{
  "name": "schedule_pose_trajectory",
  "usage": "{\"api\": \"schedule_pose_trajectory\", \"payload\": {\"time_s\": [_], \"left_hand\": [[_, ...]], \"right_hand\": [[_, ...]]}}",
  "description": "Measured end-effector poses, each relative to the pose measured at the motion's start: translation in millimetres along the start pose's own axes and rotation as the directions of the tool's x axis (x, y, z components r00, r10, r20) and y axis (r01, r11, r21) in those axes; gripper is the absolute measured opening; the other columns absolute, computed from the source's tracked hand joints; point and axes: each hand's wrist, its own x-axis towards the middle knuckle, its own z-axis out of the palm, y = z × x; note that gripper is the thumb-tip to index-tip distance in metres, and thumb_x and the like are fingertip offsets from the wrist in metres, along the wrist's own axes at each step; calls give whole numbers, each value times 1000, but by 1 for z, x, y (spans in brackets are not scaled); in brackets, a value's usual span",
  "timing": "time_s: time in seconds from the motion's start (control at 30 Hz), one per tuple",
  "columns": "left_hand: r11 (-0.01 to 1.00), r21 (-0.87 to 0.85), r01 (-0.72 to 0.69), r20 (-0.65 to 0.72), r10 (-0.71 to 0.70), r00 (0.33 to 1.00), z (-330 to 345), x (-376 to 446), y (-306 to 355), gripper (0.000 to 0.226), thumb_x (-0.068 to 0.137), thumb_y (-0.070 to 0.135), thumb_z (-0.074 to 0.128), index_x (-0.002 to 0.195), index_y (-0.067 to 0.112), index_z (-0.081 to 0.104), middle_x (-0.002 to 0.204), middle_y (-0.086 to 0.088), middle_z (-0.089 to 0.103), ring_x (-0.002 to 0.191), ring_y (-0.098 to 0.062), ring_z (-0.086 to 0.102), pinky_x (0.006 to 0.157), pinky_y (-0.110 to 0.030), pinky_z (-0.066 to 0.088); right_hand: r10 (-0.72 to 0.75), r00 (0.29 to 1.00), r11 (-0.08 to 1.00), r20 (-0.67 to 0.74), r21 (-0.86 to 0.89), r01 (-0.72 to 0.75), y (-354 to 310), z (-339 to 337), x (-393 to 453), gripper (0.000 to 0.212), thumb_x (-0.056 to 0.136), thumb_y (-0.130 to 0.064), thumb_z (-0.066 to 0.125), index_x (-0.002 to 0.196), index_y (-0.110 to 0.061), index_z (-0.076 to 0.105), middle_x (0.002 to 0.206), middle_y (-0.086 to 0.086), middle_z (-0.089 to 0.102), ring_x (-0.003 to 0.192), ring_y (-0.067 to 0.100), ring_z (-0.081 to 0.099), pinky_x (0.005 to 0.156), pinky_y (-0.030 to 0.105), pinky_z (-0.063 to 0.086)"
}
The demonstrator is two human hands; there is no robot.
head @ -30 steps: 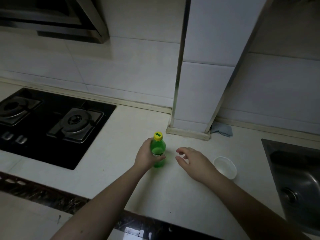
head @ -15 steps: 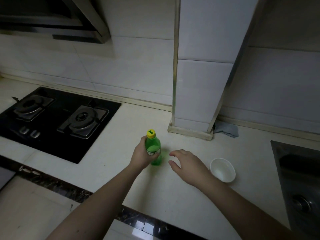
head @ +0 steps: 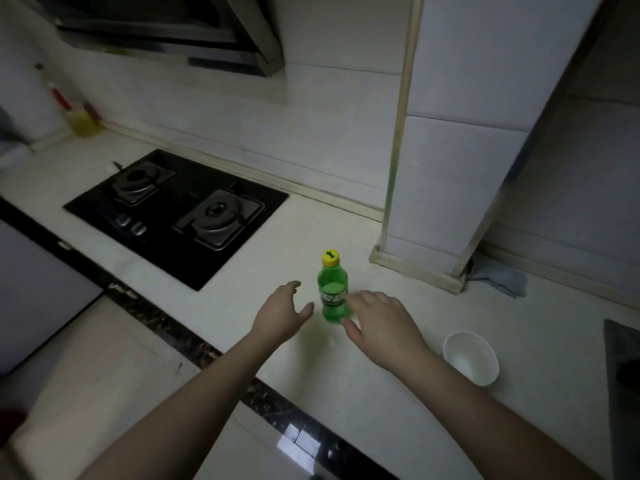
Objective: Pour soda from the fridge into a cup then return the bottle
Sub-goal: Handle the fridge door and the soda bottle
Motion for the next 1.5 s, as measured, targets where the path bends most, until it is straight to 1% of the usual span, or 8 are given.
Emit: {"api": "schedule_pose_trajectory", "payload": {"time_s": [0.1,0.2,0.37,0.63,0.8,1.0,1.23,1.5], "left_hand": [[981,196,-1,-111,24,994,-21,-24,-14,61,92,48,50,145,21,39,143,0,48,130,-20,45,101,-36,41],[930,358,78,-162,-21,987,-41,-47,-33,60,93,53,42,144,21,40,146,1,45,134,-21,39,107,-42,33],[838,490,242,-257,-127,958,-77,-86,-71,61,92,59,31,140,23,44,145,2,44,136,-22,36,110,-48,29],[816,408,409,-383,-254,888,-124,-144,-144,73,84,64,19,127,21,58,125,-1,61,120,-25,53,101,-48,36],[811,403,424,-321,-309,895,-152,-171,-205,81,79,68,9,134,23,50,131,1,56,123,-22,49,99,-42,36],[780,377,499,-392,-354,849,-195,-205,-282,81,81,68,6,135,25,49,129,2,58,122,-20,49,100,-41,36],[747,337,572,-462,-399,792,-250,-244,-358,71,88,67,14,136,26,47,133,3,55,124,-20,47,99,-42,34],[721,305,622,-512,-426,746,-298,-256,-422,65,93,63,21,143,26,39,144,4,46,134,-19,38,108,-42,30]], "right_hand": [[-80,997,996,-7,-39,80,-22,4,9,44,91,-44,42,123,-19,57,111,2,64,101,25,57,85,37,44],[-147,989,988,-22,-40,146,-50,9,21,46,83,-45,40,106,-17,67,94,2,68,85,25,63,73,36,50],[-284,958,957,-36,-68,281,-100,16,44,43,78,-43,49,104,-14,68,100,6,66,97,28,62,83,37,51],[-487,872,868,53,-79,490,-198,35,70,46,94,-43,43,131,-15,52,125,6,57,119,27,48,102,38,35],[-576,816,812,56,-81,579,-279,56,89,47,92,-45,47,128,-16,55,118,5,62,113,26,53,96,38,39],[-656,752,748,67,-77,659,-379,75,113,50,96,-46,38,138,-19,46,131,3,54,124,23,45,103,36,33],[-711,702,696,43,-93,712,-483,86,137,48,96,-42,38,138,-19,46,131,2,54,121,24,47,101,37,35],[-777,630,627,14,-81,775,-568,100,169,44,92,-37,48,129,-15,54,121,5,60,112,26,54,93,41,43]]}}
